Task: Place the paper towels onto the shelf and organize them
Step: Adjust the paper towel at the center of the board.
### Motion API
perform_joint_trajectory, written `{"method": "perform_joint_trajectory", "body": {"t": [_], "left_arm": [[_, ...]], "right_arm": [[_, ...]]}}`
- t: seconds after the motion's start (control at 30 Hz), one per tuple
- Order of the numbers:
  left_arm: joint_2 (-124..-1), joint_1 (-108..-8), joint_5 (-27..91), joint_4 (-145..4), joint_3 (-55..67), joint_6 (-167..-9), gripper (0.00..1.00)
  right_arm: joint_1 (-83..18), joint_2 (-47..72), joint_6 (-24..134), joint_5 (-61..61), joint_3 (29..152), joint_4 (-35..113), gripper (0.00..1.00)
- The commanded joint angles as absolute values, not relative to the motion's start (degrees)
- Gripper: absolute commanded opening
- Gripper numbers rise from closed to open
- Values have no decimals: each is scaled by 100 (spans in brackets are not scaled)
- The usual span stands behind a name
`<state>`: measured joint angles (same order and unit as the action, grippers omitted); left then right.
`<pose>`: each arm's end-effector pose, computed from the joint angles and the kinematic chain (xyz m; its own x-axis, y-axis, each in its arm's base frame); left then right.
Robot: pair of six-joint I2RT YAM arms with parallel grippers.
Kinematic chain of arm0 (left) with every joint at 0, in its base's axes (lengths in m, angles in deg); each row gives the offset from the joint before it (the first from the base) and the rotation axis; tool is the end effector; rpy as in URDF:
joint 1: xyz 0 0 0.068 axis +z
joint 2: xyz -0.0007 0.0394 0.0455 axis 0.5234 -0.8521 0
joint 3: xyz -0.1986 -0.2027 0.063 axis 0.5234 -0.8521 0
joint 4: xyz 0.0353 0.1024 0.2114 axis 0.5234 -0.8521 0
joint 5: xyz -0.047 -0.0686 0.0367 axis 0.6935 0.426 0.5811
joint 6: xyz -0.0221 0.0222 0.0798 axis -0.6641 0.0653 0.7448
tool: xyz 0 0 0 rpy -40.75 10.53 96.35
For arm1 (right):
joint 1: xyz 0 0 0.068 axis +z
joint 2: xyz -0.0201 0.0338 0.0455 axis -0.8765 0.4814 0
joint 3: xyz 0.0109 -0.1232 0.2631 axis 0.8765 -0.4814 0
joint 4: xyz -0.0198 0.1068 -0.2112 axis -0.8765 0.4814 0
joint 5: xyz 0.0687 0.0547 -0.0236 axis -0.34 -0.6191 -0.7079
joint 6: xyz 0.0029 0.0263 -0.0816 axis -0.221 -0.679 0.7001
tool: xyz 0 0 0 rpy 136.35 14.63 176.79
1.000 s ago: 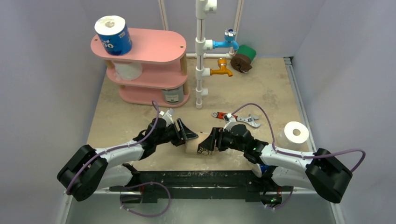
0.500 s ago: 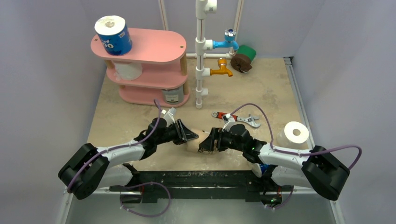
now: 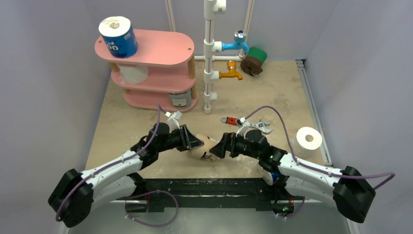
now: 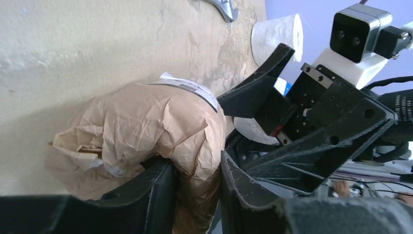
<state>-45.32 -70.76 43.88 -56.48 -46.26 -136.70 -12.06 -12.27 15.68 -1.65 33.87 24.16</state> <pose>0.1496 -0.1554 0.2085 -0.8763 -0.3375 -0.3436 0.1584 0.4718 -0.8674 0.1288 0.1677 0.2051 -0.7845 0.1787 -0.5938 -0.4021 0.5823 0.7066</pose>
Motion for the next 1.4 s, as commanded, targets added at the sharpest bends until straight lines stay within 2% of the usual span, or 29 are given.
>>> {"method": "perform_joint_trajectory", "body": {"t": [0.0,0.17,0.37,0.6,0.97,1.17,1.37], "left_arm": [[-3730,-7103,3804,-7318,-3770,-12711,18],[-3343,-7105,2991,-9110,-2948,-11958,18],[-3469,-7125,1848,-10718,-2046,-11258,19],[-4010,-7255,1301,-11247,-1583,-10897,20],[-5084,-8120,684,-11420,-1130,-10821,20],[-5199,-8186,830,-11094,-1357,-10934,28],[-5333,-8350,802,-11129,-1328,-11011,48]], "right_arm": [[-1183,-1771,1956,163,3877,3151,99],[-1183,-2296,2034,404,4053,3531,99],[-1184,-2331,2174,718,4123,3732,99],[-1183,-2028,2241,927,4207,3646,99],[-1184,-1676,2281,891,4237,3535,99],[-1184,-1664,2301,914,4209,3523,99],[-1183,-1656,2306,962,4200,3551,99]]}}
